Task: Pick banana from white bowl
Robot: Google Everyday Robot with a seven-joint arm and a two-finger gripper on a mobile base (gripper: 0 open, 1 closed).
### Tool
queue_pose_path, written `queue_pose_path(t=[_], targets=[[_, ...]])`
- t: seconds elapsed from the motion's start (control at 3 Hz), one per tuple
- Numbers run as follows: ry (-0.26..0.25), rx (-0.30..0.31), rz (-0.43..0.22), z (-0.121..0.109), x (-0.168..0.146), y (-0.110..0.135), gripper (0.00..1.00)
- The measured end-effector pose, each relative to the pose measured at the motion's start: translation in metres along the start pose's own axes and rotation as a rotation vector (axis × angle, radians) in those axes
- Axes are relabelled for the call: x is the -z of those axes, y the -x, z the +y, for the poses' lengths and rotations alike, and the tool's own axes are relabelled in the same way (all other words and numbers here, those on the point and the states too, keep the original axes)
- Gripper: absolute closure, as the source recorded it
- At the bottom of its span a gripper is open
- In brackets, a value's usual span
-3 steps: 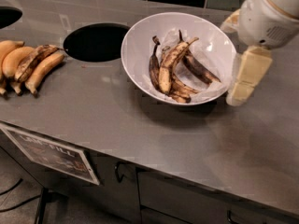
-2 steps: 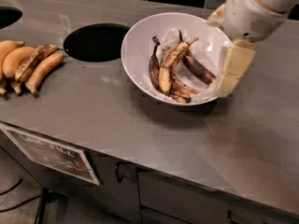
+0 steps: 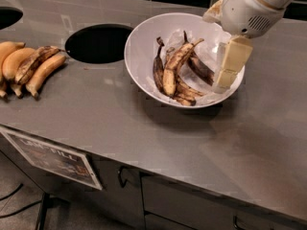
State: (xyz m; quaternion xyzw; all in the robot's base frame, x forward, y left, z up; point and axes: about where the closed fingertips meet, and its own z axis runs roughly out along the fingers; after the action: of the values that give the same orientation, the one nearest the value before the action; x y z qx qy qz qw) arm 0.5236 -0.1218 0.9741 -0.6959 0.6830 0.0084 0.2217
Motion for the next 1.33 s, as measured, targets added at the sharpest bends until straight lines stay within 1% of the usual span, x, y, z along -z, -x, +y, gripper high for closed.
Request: queue_pose_path(t=[0.33,0.67,1.0,1.33], targets=[[0.022,0.058,0.007,-0.014,-0.011,0.013,0.00],[0.072,0.114,0.006,-0.026,-0.026,0.023,0.00],[0.072,0.114,0.006,-0.027,-0.026,0.023,0.00],[0.064,0.139,-0.002,-0.037,-0.036,0.032,0.00]])
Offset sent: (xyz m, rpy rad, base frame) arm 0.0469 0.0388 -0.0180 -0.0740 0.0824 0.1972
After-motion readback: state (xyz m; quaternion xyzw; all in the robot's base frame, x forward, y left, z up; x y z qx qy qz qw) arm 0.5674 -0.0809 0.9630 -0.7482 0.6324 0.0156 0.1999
